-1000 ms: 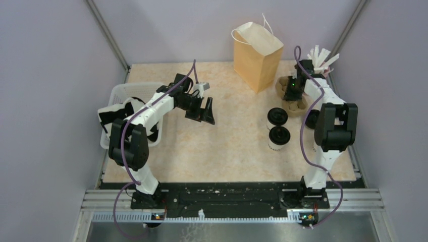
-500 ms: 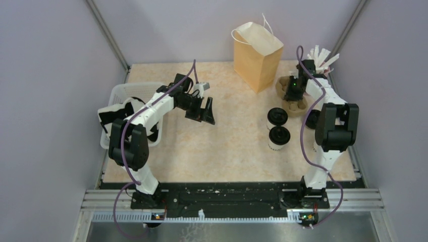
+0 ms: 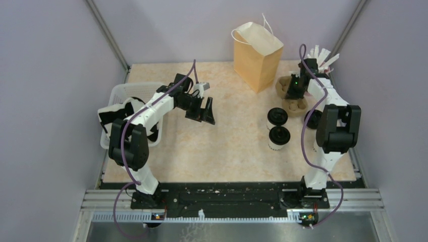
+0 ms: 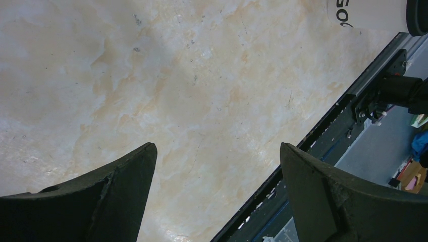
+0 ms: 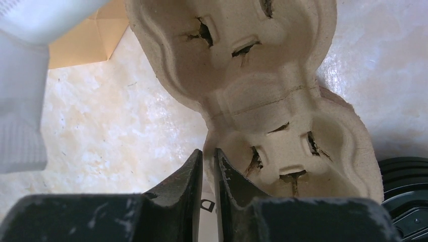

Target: Pack the takeout coffee

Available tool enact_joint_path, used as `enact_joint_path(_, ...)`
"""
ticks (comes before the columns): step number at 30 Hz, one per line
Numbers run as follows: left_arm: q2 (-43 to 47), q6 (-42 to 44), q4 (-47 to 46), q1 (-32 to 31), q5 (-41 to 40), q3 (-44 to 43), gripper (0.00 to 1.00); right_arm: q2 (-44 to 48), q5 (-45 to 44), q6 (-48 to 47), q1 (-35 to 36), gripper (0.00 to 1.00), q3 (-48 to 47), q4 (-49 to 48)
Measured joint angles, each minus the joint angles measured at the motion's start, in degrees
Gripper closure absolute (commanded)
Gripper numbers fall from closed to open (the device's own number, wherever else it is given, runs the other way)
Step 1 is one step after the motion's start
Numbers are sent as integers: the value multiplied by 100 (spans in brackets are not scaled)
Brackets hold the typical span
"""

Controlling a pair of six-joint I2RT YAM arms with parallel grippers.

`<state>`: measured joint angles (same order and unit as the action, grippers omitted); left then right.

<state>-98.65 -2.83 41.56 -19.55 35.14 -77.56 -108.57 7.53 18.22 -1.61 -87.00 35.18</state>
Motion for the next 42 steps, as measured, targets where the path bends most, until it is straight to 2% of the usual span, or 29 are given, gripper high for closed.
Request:
enact_joint_path(6,0,0,0,0,2,0,2,20,13,7,-33,77,0,2)
enact_joint_path(37,0,0,0,0,13,0,2,-50,-127,-109,7,77,-2,0)
enact_joint_path(42,0,0,0,0,20,0,2,-61,-166,-114,37,74,-11,2)
